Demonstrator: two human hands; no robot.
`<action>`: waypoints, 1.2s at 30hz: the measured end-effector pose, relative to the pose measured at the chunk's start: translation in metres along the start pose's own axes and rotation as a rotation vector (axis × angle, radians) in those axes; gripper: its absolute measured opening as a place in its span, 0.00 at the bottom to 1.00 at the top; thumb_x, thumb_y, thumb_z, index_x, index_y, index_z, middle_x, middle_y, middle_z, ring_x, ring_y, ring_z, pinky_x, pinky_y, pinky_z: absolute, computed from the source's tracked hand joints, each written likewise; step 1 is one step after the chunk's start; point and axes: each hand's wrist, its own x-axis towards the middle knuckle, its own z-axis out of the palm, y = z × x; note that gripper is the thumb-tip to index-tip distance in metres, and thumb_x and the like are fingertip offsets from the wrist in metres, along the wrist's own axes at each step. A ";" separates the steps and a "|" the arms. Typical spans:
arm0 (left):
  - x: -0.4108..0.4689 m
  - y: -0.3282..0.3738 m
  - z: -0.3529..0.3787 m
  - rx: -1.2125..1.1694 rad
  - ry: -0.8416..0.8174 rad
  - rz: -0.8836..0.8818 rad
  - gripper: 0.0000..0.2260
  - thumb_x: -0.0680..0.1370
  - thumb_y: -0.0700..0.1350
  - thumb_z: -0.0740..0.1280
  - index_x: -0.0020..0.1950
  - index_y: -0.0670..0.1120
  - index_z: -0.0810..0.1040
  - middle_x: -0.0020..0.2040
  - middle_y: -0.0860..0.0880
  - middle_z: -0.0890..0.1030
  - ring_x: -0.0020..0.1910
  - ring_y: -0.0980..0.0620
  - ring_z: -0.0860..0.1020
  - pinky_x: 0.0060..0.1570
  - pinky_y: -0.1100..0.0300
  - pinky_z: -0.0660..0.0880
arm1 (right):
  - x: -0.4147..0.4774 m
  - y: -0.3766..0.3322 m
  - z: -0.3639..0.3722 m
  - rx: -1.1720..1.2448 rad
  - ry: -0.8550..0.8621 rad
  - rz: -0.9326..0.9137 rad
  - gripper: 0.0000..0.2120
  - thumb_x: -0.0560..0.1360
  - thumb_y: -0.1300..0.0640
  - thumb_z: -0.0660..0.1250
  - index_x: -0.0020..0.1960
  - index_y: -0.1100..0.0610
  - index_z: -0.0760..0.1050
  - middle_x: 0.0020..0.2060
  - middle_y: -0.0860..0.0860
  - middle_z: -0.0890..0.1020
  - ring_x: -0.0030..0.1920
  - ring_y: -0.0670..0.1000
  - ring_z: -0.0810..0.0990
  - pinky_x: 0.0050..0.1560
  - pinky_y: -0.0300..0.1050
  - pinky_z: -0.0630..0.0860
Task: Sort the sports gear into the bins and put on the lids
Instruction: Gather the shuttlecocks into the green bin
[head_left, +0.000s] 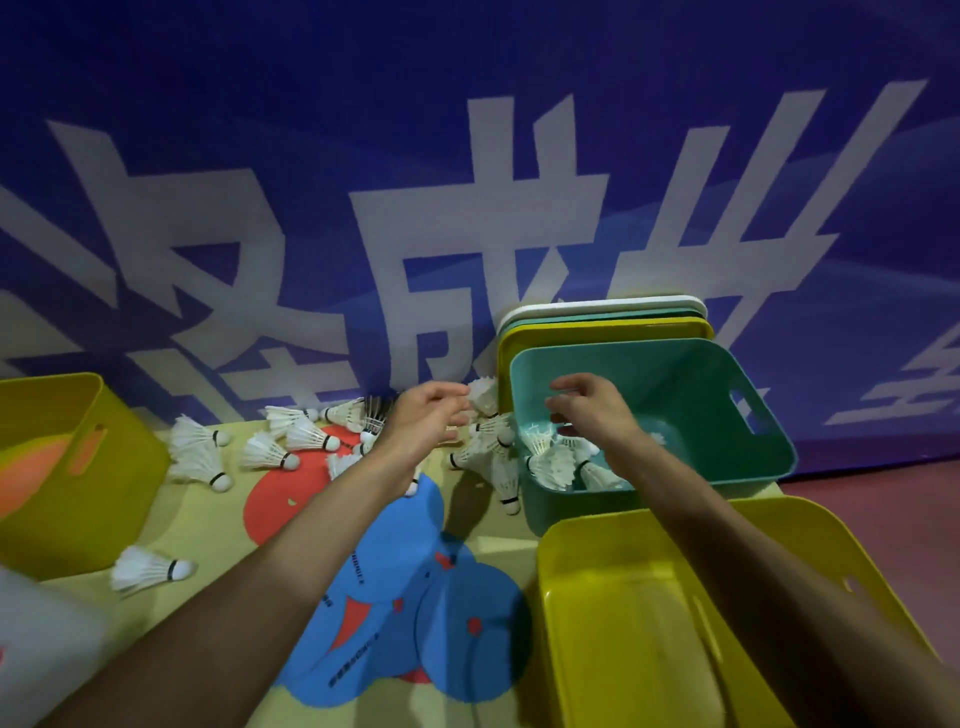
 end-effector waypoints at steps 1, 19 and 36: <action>-0.002 -0.002 -0.012 -0.003 0.014 0.006 0.07 0.78 0.41 0.65 0.55 0.46 0.79 0.51 0.47 0.83 0.51 0.50 0.81 0.48 0.61 0.77 | -0.001 -0.005 0.012 -0.006 -0.025 -0.017 0.14 0.75 0.61 0.68 0.59 0.57 0.74 0.51 0.55 0.80 0.50 0.54 0.81 0.51 0.50 0.79; -0.027 -0.125 -0.235 -0.030 0.321 -0.127 0.07 0.77 0.39 0.65 0.51 0.48 0.80 0.51 0.48 0.82 0.51 0.55 0.79 0.44 0.68 0.70 | -0.009 -0.038 0.238 -0.165 -0.355 -0.042 0.07 0.75 0.60 0.67 0.53 0.56 0.76 0.44 0.54 0.81 0.44 0.51 0.80 0.47 0.50 0.78; 0.001 -0.260 -0.324 1.167 0.189 -0.164 0.24 0.76 0.38 0.60 0.72 0.47 0.65 0.70 0.47 0.67 0.73 0.46 0.58 0.74 0.50 0.43 | -0.004 0.018 0.350 -0.345 -0.344 0.111 0.07 0.73 0.61 0.66 0.50 0.61 0.77 0.39 0.56 0.80 0.40 0.56 0.80 0.46 0.55 0.79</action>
